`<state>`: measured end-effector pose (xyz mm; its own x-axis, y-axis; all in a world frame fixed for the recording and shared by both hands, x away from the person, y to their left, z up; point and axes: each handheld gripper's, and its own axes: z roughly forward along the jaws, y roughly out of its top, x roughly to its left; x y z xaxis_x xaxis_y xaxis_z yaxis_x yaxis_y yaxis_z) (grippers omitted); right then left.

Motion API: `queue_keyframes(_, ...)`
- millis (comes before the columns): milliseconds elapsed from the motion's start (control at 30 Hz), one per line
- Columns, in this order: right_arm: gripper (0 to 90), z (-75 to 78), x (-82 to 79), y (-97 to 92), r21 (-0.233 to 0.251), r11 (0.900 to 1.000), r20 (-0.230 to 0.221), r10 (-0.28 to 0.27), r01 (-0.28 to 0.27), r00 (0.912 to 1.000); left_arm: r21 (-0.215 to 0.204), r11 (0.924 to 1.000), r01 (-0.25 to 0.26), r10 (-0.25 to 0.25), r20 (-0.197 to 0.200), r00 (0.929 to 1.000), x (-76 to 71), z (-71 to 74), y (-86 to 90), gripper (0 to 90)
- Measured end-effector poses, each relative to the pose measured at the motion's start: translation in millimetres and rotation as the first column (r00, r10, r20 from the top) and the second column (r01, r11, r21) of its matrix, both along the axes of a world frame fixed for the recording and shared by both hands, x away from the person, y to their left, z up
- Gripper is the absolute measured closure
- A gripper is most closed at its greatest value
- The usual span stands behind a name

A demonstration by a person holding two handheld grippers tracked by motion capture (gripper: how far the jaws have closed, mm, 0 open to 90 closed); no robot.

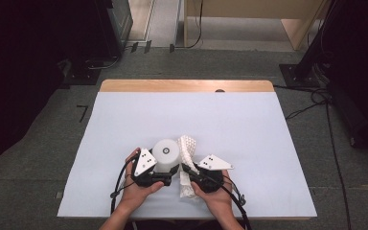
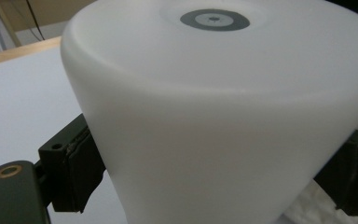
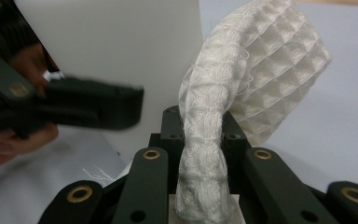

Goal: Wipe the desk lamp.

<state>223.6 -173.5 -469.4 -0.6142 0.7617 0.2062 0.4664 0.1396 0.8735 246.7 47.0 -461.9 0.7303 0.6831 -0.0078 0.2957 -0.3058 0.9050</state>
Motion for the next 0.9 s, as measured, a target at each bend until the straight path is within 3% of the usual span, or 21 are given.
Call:
queue_keyframes(133,77.8,15.8,-1.7,-8.9,0.042,0.9991,0.036,0.002,-0.004,0.9993,0.014,0.9993,0.035,-0.035,-0.012,0.9993,-0.4,-3.2,-3.8,8.5)
queue_keyframes(300,77.5,36.0,-4.6,-20.7,0.072,0.9974,0.112,-0.005,-0.004,0.9937,0.062,0.9969,0.049,-0.048,-0.013,0.9988,-1.0,-8.8,-10.0,8.5)
queue_keyframes(400,77.3,38.7,-3.7,-27.6,0.074,0.9971,0.119,-0.023,0.015,0.9926,0.054,0.9968,0.059,-0.058,-0.021,0.9981,0.5,-9.1,-8.6,8.5)
queue_keyframes(533,77.1,23.5,2.8,-27.3,0.031,0.9985,0.07,-0.048,0.046,0.9964,0.031,0.9975,0.064,-0.063,-0.033,0.9975,3.3,-10.5,-3.0,8.3)
queue_keyframes(567,77.0,16.3,5.8,-25.3,0.011,0.9991,0.03,-0.042,0.042,0.9987,0.027,0.9975,0.065,-0.064,-0.037,0.9973,3.8,-10.3,-1.7,8.2)
queue_keyframes(633,77.0,11.9,7.8,-24.2,0.0,0.9992,0.014,-0.039,0.039,0.9991,0.018,0.9975,0.069,-0.068,-0.041,0.9968,4.4,-10.1,0.5,7.9)
queue_keyframes(667,77.1,2.1,10.2,-20.5,-0.014,0.9992,-0.023,-0.038,0.037,0.999,0.007,0.9972,0.074,-0.074,-0.045,0.9963,4.5,-9.1,4.4,7.8)
queue_keyframes(900,77.1,-4.0,9.6,-12.6,-0.017,0.9997,-0.041,-0.019,0.018,0.999,-0.074,0.9928,0.094,-0.097,-0.032,0.9948,5.2,-4.7,22.9,6.8)
